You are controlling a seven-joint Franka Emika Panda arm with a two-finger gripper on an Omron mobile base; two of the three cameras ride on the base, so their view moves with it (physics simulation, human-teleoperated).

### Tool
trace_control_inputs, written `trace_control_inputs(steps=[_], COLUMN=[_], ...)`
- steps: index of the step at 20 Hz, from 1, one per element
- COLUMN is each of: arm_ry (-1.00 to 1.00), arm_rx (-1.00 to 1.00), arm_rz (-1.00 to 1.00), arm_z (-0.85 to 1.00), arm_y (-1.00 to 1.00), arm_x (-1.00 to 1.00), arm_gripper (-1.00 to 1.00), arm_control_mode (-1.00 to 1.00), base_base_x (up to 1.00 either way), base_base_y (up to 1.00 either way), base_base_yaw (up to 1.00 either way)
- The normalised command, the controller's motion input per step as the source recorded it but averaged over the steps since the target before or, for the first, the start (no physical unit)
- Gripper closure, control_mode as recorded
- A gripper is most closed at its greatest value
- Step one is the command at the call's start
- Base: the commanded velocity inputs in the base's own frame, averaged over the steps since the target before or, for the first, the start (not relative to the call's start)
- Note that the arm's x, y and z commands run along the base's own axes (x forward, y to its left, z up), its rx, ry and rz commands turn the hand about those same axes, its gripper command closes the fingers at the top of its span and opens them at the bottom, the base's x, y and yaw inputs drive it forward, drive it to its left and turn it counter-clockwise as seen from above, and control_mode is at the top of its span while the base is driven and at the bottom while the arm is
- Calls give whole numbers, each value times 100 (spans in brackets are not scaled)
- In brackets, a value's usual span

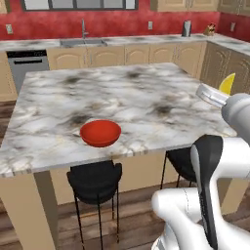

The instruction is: There is a bowl on the dining counter. Grab a lemon wedge from the fridge and place it in the bowl. Then get the liquor bottle and glass cup from the cabinet and place them next to the bowl.

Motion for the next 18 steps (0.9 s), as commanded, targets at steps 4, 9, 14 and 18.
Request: trace_control_inputs(steps=[4, 9, 14, 18], arm_ry=[0, 0, 0, 0], arm_rx=[0, 0, 0, 0], arm_rz=[0, 0, 0, 0], arm_z=[0, 0, 0, 0], arm_y=[0, 0, 0, 0], arm_x=[0, 0, 0, 0], arm_gripper=[100, 100, 100, 100], arm_control_mode=[100, 100, 100, 100], base_base_x=[3, 39, 51, 57], base_base_y=[79, 38, 4, 0], base_base_yaw=[37, 21, 14, 11])
